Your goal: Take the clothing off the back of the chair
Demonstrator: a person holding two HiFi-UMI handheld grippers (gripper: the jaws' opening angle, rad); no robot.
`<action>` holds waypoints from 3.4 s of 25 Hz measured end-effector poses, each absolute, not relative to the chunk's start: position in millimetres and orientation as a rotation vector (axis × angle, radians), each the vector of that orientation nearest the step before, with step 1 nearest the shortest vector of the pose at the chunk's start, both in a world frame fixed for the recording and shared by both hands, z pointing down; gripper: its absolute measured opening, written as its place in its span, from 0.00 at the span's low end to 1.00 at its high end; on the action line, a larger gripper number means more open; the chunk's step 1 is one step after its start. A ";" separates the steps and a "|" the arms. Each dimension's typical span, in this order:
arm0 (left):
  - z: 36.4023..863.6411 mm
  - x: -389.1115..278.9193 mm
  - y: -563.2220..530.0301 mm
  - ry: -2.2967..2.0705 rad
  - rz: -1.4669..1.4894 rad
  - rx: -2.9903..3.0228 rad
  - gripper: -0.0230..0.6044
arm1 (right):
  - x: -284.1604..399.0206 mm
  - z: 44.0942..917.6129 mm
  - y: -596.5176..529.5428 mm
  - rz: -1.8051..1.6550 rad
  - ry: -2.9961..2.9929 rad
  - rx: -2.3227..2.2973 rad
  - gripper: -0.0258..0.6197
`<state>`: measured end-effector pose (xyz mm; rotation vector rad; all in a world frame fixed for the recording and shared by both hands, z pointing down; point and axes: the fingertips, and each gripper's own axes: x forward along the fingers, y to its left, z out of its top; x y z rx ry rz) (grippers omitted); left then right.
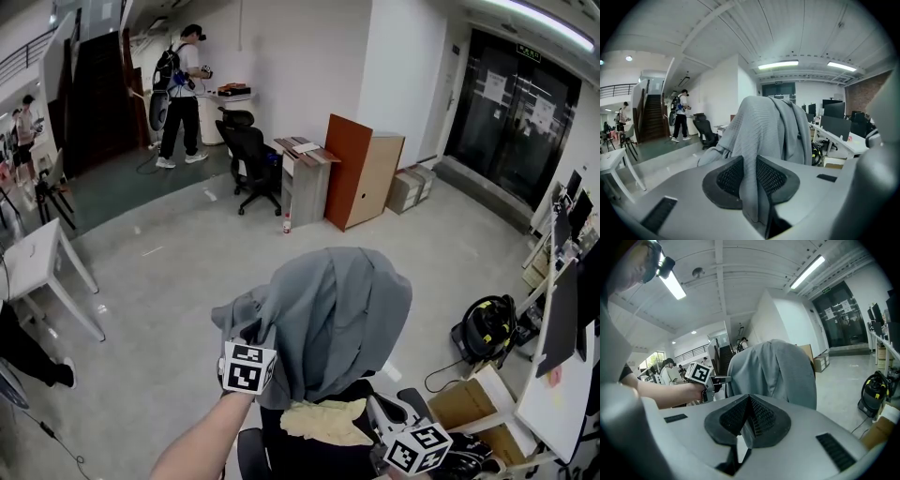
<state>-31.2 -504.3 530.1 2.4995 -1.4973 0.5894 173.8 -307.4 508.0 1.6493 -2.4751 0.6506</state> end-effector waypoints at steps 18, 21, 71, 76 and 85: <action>546.9 -79.6 -402.8 -1.336 0.476 2.498 0.06 | 153.6 485.4 -349.5 0.495 -2.521 1.574 0.07; 526.1 -89.5 -392.9 -1.378 0.395 2.522 0.06 | 157.0 488.7 -361.7 0.492 -2.493 1.584 0.19; 480.1 -101.5 -393.9 -1.545 0.268 2.521 0.06 | 137.4 514.1 -447.9 0.407 -2.434 1.549 0.07; 482.2 -110.7 -385.0 -1.492 0.238 2.551 0.06 | 120.0 510.0 -404.2 0.371 -2.429 1.556 0.07; 468.8 -117.8 -356.9 -1.428 0.209 2.632 0.06 | 118.3 480.0 -342.9 0.385 -2.444 1.688 0.07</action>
